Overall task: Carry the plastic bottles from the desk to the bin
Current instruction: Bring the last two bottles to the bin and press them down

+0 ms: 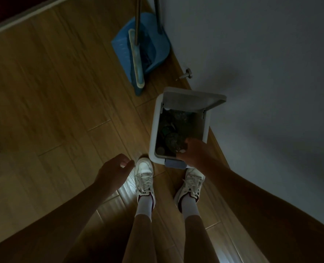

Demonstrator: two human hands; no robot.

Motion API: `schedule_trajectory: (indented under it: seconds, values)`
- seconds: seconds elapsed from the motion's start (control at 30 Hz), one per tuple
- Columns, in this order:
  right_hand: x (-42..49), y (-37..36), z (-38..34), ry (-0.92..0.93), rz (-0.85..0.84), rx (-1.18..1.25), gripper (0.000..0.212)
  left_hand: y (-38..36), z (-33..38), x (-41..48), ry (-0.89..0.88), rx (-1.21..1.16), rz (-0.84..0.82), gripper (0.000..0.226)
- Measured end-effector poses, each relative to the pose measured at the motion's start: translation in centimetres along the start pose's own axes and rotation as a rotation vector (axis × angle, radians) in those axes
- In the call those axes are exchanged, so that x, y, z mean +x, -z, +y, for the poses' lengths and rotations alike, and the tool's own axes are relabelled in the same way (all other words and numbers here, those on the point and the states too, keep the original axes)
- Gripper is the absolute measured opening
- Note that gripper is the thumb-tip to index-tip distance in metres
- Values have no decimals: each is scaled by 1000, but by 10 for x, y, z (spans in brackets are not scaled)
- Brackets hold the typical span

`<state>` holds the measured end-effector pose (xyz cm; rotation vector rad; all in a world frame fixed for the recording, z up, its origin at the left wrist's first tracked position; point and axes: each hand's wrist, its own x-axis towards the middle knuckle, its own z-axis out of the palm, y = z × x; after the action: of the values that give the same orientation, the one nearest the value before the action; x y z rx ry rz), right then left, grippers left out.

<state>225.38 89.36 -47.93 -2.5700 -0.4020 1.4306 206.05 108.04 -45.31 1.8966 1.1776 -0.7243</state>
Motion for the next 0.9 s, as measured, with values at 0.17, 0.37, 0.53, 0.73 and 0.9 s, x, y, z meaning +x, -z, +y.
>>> schedule_trajectory:
  seconds: [0.17, 0.37, 0.53, 0.73, 0.9]
  values:
    - [-4, 11, 13, -40, 29, 143, 56, -3, -1, 1, 4, -28, -2, 21]
    - [-19, 5, 17, 93, 51, -103, 67, -5, -1, 2, -2, -16, -3, 19]
    - [-22, 6, 13, 134, 63, -135, 58, -6, -2, 2, 0, 6, -9, 22]
    - [-29, 11, 17, 185, 121, 27, 53, -7, -2, -3, 12, 0, -19, 25]
    - [-18, 15, 8, 155, 135, 109, 53, -3, 1, -4, -9, 7, -3, 26]
